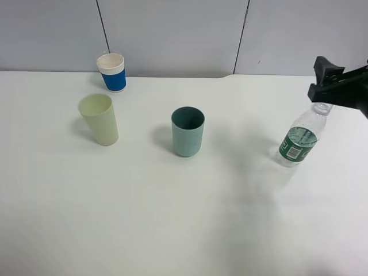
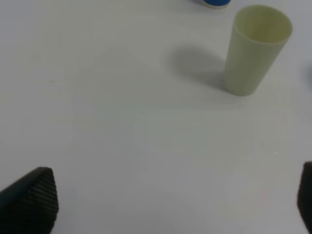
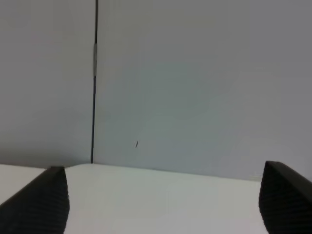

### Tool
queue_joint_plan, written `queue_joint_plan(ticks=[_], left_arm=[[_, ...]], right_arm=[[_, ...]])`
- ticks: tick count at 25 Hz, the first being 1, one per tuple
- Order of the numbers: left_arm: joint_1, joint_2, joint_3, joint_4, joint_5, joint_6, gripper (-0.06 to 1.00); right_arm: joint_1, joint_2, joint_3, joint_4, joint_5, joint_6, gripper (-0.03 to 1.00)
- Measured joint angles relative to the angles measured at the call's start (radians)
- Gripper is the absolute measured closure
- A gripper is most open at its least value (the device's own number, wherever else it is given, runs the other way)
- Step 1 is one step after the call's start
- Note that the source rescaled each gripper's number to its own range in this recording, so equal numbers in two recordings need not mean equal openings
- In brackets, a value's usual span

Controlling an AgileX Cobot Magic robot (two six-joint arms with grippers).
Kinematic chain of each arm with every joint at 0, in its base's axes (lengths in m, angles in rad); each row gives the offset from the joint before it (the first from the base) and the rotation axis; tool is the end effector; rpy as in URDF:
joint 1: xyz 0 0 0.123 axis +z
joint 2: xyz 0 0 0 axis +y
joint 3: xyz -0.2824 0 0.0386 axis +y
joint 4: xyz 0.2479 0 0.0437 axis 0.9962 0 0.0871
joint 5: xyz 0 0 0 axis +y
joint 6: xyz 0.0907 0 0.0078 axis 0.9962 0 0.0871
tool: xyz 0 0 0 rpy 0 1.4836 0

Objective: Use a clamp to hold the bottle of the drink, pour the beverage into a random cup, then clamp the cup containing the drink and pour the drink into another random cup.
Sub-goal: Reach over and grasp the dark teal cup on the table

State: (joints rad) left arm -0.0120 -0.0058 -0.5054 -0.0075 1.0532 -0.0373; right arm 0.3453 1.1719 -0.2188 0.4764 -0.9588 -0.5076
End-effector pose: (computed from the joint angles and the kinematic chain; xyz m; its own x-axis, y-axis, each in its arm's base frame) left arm -0.0061 -0.0005 0.2792 -0.4396 -0.0357 -0.8975 -0.0002 0.9992 -0.0397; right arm 0.1898 0.0320 0.2244 0.0249 -0.2054 -0.9784 0.0457 0.9779 -0.2042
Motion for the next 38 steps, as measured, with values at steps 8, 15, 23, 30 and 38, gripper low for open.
queue_joint_plan(ticks=[8, 15, 23, 30, 38], left_arm=[[0.000, 0.000, 0.000, 0.000, 0.000, 0.000, -0.06], [0.000, 0.000, 0.000, 0.000, 0.000, 0.000, -0.06], [0.000, 0.000, 0.000, 0.000, 0.000, 0.000, -0.06], [0.000, 0.000, 0.000, 0.000, 0.000, 0.000, -0.06], [0.000, 0.000, 0.000, 0.000, 0.000, 0.000, -0.06]], right_arm=[[0.000, -0.165, -0.106, 0.072, 0.185, -0.273, 0.52], [-0.014, -0.185, -0.275, -0.067, 0.406, -0.392, 0.52], [-0.078, -0.185, -0.574, -0.577, 1.007, -0.110, 0.52], [-0.083, -0.238, -0.715, -1.073, 1.359, 0.640, 0.52], [-0.083, -0.509, -0.717, -1.169, 1.629, 0.855, 0.52]])
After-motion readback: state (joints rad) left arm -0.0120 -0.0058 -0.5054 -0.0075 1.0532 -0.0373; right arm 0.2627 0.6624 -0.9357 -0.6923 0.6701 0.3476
